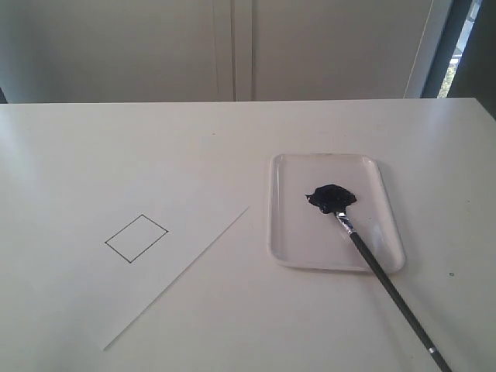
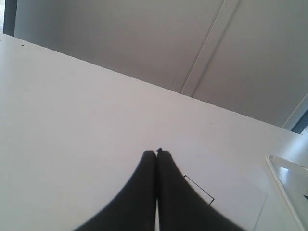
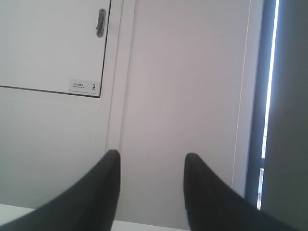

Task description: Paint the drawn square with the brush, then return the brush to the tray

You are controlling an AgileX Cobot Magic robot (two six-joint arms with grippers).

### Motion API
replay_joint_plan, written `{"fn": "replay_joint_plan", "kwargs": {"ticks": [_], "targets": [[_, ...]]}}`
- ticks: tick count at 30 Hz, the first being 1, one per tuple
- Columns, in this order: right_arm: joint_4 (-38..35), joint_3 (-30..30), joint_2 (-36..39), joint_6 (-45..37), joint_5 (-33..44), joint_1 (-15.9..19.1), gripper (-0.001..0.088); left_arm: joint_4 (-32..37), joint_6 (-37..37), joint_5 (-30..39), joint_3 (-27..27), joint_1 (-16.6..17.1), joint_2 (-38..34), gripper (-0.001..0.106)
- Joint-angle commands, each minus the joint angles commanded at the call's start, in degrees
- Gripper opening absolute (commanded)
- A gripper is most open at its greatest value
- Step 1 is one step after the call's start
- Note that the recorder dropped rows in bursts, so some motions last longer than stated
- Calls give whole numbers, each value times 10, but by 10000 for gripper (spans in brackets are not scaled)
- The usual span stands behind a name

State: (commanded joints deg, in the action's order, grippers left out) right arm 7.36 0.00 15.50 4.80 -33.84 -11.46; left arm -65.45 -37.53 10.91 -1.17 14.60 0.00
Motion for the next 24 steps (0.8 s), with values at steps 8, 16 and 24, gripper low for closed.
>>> {"fn": "replay_joint_plan", "kwargs": {"ticks": [8, 16, 24], "targets": [[0, 0, 0, 9, 0, 0, 406, 0, 0, 0, 0, 0, 0, 0], [16, 0, 0, 228, 53, 0, 406, -41, 27, -1, -18, 0, 0, 0], [91, 112, 0, 287, 272, 0, 406, -41, 2, 113, -96, 0, 0, 0]]}}
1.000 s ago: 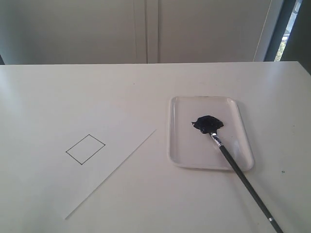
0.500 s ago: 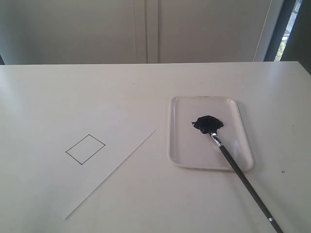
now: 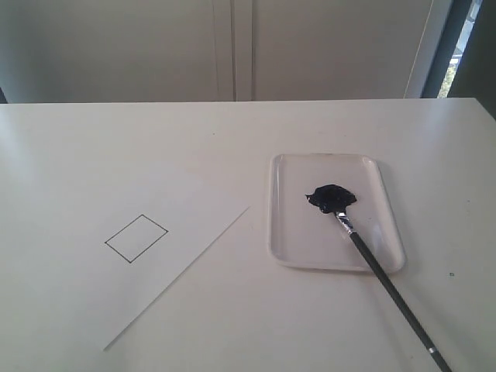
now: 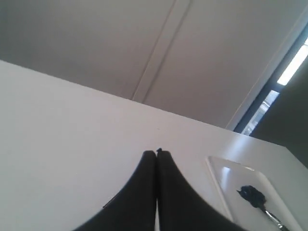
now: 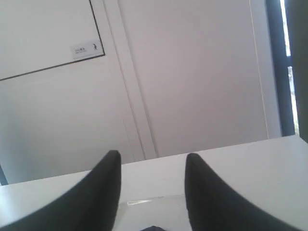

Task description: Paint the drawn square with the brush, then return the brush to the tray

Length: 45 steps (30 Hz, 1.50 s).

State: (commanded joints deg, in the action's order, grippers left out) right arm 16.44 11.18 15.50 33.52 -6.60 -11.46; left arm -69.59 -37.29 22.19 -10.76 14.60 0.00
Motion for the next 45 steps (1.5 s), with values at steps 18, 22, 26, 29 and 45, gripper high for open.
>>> {"fn": "replay_joint_plan", "kwargs": {"ticks": [18, 22, 26, 29, 45], "targets": [[-195, 267, 236, -289, 485, -27, 406, 61, 5, 244, -247, 0, -429, 0], [-239, 276, 293, -376, 469, -27, 406, 78, -70, 307, -283, 0, -517, 0], [-239, 276, 311, -374, 417, -27, 406, 69, -114, 302, -290, 0, -559, 0], [-239, 276, 311, -374, 399, -27, 406, 69, -115, 299, -290, 0, -564, 0], [-271, 276, 307, -373, 392, -27, 406, 32, -122, 239, -290, 0, -566, 0]]}}
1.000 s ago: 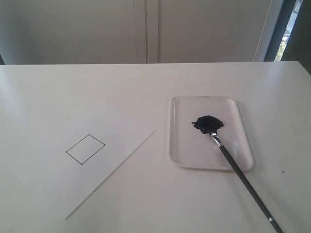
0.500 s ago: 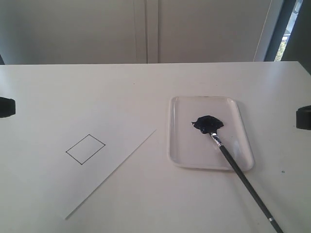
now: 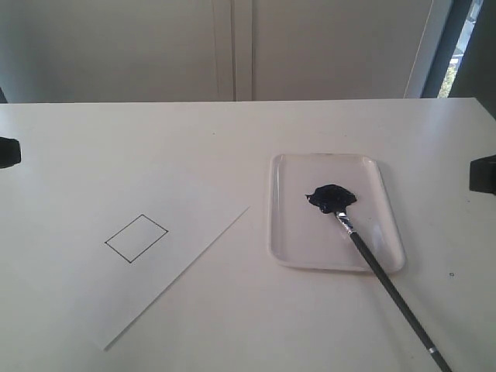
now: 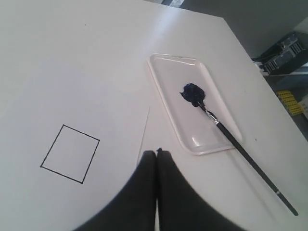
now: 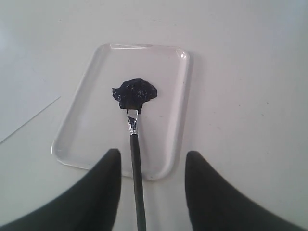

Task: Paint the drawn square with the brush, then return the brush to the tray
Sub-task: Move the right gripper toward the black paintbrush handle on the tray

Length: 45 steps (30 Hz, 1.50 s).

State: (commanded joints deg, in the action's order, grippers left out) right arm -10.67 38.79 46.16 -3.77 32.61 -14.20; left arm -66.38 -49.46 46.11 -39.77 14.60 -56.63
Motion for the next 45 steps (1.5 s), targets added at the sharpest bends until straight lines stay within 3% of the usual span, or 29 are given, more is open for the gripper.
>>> {"fn": "replay_joint_plan", "kwargs": {"ticks": [8, 13, 17, 20, 26, 29, 33, 34, 36, 39, 45], "targets": [[-2, 0, 7, 0, 11, 0, 406, 8, -2, -53, 0, 0, 0, 0], [-4, 0, 72, -41, 81, 0, 393, 36, -2, -56, 0, 0, -1, 0], [-27, 0, 143, -81, 94, 0, 256, 77, -2, -55, 1, 0, -1, 0], [-28, 0, 177, -98, 80, 0, 28, 83, -4, -56, 20, 0, -1, 0], [-41, 0, 187, -98, 59, 0, 1, 144, -4, -63, 40, 0, -1, 0], [-44, 0, 187, -117, 81, 0, 87, 146, -8, -63, 40, 0, -11, 101], [-53, 0, 187, -132, 104, 0, 466, 146, -3, -63, 40, 0, -35, 627], [-53, 0, 187, -134, 107, 0, 494, 145, 14, -64, 40, 0, -40, 646], [-55, 0, 198, -141, 111, 0, 487, 139, 21, -53, 40, 0, -53, 582], [-58, -1, 240, -141, 110, 0, 482, 138, -21, -26, 40, -1, -70, 466], [-68, -2, 315, -141, 111, -1, 482, 206, -12, -66, 40, -52, -74, 471]]}}
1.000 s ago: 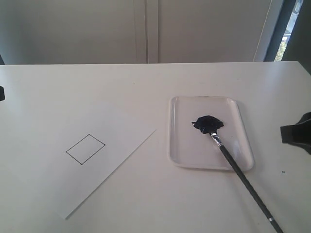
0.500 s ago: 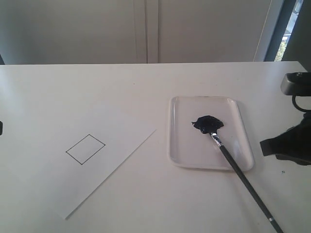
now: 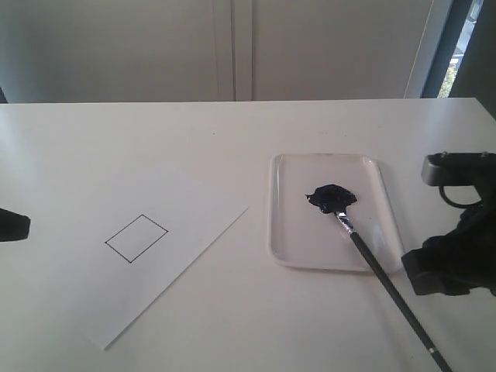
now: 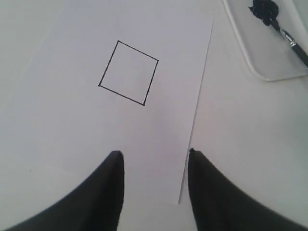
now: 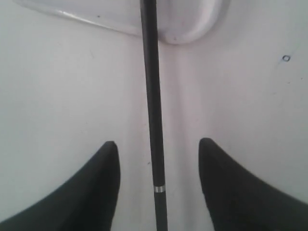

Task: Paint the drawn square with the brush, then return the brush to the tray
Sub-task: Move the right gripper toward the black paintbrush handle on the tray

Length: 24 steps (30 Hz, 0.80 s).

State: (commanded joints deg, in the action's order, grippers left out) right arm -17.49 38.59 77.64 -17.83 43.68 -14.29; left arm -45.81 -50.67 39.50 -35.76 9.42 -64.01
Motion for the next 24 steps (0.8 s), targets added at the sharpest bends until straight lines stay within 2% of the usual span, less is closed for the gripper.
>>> {"fn": "replay_joint_plan", "kwargs": {"ticks": [3, 6, 10, 16, 24], "targets": [[-1, 0, 25, 0, -1, -2, 482, 57, 49, -22, 0, -29, 0, 471], [1, 0, 38, -1, -6, -20, 482, 107, 98, -45, 0, -45, 0, 471], [26, 0, 47, 4, -24, -45, 482, 107, 100, -55, 0, -45, -3, 471], [120, 0, 65, 112, -32, -65, 482, 107, 100, -56, 0, -45, -42, 471], [119, 0, 94, 115, -35, -75, 480, 99, 100, -75, -3, -45, -80, 471]]}}
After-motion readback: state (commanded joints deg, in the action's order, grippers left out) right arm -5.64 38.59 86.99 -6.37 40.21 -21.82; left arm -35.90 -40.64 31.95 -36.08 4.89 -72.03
